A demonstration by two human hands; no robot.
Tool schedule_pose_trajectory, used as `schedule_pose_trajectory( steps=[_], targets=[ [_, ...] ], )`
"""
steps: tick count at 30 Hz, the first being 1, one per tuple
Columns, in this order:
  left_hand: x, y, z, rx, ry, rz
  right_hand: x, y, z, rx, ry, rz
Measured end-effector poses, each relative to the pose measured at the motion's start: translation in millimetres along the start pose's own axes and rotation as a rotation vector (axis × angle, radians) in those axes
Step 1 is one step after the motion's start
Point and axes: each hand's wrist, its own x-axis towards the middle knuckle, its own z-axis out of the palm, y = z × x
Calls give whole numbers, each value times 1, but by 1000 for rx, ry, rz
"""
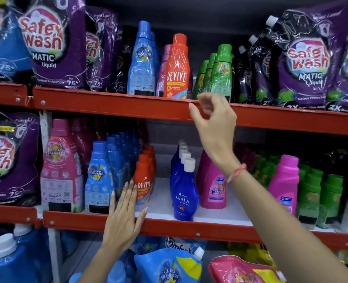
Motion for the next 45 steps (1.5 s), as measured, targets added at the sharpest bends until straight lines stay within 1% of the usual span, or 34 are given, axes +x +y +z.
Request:
schedule_pose_trajectory(
  steps=[3,5,9,12,17,21,25,28,32,34,37,40,43,45],
  targets=[
    [0,1,0,0,-6,-2,32,-6,9,-102,-61,-4],
    [0,0,0,-2,-11,-3,52,-8,18,-175,-139,29],
    [0,-1,-1,-4,-15,3,79,-13,32,-121,-330,148],
    [1,-1,-1,-15,-12,7,92,-11,39,-61,-393,256],
    [1,-2,-2,-19,-28,4,97,-5,42,109,-372,372],
    [0,-3,-1,-18,-54,-4,100,-4,37,311,-341,462],
    [0,-1,-3,-16,-74,-9,100,-9,27,355,-287,421],
    [-1,0,-5,-21,-85,-12,95,-25,11,442,-252,409],
    [-1,1,-8,-36,-89,-11,78,-52,-14,535,-301,419],
    [-1,2,-9,-41,-92,-11,60,-59,-21,568,-337,454],
    [-2,4,-12,-29,-102,-3,27,-55,-24,602,-385,536],
    [-2,5,-15,-27,-105,-3,-9,-41,-18,609,-398,651],
    [-1,6,-17,-31,-108,-3,-46,-21,-1,542,-418,744],
    [-1,7,-18,-34,-114,-3,-67,-8,12,462,-424,759]
  ],
)
